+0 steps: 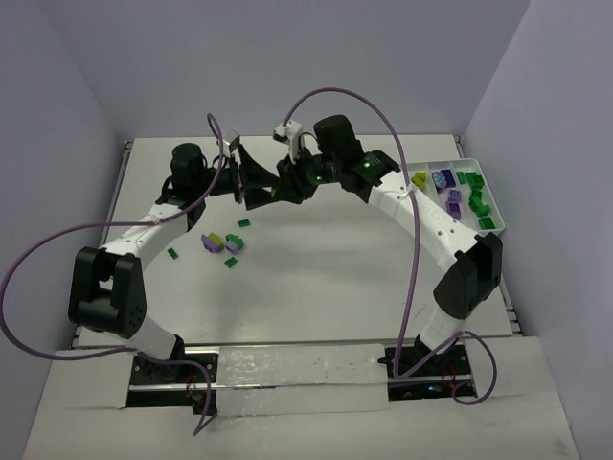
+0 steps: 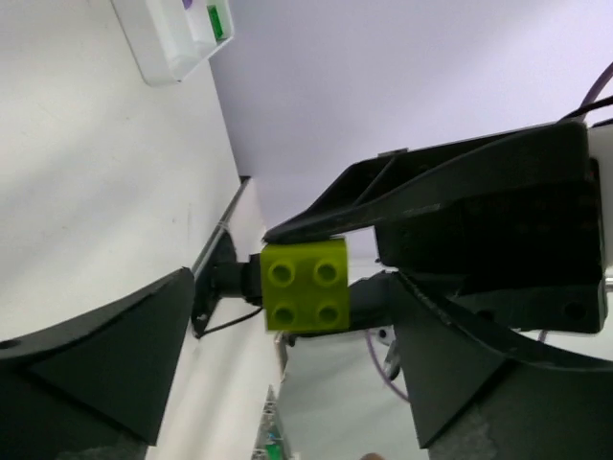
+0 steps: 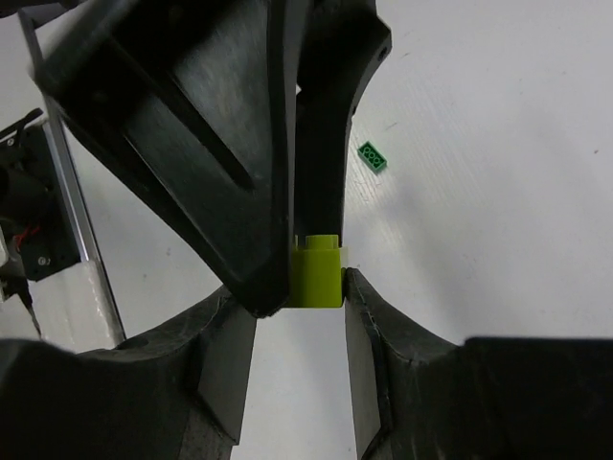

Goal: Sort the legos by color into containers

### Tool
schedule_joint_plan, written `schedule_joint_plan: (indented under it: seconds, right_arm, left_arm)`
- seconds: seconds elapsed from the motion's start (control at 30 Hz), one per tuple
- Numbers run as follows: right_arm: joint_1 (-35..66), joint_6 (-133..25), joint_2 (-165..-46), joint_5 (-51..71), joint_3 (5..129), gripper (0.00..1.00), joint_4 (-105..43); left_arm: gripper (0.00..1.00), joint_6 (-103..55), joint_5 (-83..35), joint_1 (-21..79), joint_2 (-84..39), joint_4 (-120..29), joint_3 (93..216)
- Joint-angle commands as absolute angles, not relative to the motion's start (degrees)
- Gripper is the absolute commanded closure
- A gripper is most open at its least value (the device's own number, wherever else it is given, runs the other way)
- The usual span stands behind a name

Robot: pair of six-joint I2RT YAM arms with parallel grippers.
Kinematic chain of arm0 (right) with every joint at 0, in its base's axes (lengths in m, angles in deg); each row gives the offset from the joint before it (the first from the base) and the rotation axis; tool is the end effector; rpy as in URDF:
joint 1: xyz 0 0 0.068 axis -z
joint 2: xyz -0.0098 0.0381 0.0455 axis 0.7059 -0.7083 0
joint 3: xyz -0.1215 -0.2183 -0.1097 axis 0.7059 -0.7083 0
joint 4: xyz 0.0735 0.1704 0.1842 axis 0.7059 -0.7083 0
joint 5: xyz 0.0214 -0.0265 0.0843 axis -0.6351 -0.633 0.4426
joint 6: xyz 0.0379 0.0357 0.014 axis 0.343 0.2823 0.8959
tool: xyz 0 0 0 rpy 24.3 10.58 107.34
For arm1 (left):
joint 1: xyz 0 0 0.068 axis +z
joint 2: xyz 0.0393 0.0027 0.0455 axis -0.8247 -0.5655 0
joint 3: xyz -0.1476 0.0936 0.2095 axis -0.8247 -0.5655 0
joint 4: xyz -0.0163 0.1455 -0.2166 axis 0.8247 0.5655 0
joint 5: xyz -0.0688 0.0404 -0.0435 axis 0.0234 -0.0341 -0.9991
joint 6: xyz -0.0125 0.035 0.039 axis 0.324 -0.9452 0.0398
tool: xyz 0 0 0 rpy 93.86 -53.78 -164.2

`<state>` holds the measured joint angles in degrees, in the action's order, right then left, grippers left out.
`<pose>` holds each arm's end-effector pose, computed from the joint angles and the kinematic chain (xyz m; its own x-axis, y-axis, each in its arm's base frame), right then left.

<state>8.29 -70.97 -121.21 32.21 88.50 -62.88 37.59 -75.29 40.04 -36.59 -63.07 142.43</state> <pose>0.2979 0.2434 0.3822 -0.2645 -0.3891 -0.8824 -0.9181 0.3817 0.1069 0.3293 -0.1233 0.2984 -0.9588 -0.2335 -0.1618 0.1384 0.1134 -0.9839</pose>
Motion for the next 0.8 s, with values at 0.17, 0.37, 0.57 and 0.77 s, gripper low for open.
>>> schedule_joint_plan:
  seconds: [0.17,0.37,0.57,0.77]
  right_arm:
    - [18.0,-74.2,-113.0,30.3,80.7,1.0,-67.0]
    - [35.0,-81.1,-110.0,23.7,76.0,1.0,-75.0]
    - [51.8,-86.7,-117.5,15.1,81.5,1.0,-82.2]
    - [60.1,-87.4,-130.0,15.7,93.0,1.0,-87.6]
  left_arm:
    - [0.01,8.8,-69.0,48.6,-36.6,-39.5,151.8]
    - [0.01,-12.7,-49.8,48.5,-34.7,-24.1,158.2]
    - [0.01,-24.8,-45.8,48.5,-33.6,-19.1,159.1]
    - [0.01,-30.7,-41.7,48.4,-34.6,-16.5,159.3]
